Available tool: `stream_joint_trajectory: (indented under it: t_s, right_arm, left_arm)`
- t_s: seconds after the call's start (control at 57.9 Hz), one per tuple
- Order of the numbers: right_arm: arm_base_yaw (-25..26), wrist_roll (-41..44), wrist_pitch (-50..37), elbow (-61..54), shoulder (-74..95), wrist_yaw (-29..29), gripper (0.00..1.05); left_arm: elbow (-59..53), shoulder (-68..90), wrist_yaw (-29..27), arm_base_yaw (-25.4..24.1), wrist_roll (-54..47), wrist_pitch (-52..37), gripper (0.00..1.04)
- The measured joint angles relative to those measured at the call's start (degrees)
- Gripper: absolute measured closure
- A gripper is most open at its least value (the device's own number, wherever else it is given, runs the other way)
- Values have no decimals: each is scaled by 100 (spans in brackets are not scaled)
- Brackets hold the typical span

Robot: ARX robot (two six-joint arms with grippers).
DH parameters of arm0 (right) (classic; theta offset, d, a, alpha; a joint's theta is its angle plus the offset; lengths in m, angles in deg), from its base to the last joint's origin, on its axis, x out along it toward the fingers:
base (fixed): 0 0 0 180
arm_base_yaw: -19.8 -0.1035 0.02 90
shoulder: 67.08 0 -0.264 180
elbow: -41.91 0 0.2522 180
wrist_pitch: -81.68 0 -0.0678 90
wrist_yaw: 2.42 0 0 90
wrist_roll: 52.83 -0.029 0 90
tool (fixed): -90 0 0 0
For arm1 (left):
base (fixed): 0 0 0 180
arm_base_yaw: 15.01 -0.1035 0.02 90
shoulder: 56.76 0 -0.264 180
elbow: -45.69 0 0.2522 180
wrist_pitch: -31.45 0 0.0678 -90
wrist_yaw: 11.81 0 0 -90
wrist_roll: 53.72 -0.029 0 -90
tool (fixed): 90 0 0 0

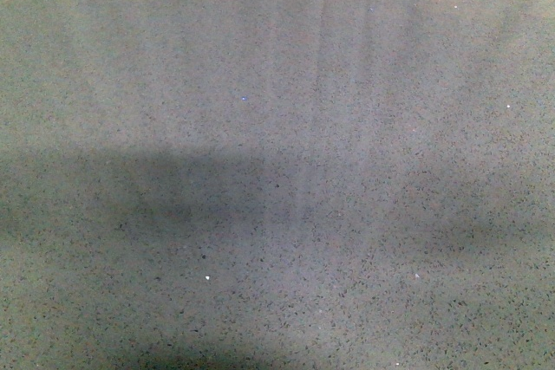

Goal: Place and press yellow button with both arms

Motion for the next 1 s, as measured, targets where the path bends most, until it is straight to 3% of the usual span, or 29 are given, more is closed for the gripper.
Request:
stream_joint_trajectory:
  t_s: [0.743,0.794,0.829,0.898,1.002]
  right_arm:
    - [0,0,0,0,0,0,9]
    - [0,0,0,0,0,4,9]
    - [0,0,0,0,2,0,9]
    - [0,2,0,0,0,-11,9]
    - [0,0,0,0,2,-7,9]
  left_arm:
    - [4,9,26,-2,9,11,9]
    - [505,645,791,-85,337,1187,9]
    - [925,1379,966,-11,564,1808,9]
    - [1290,2347,839,76,793,1871,9]
    - [1567,3495,634,-96,907,1123,9]
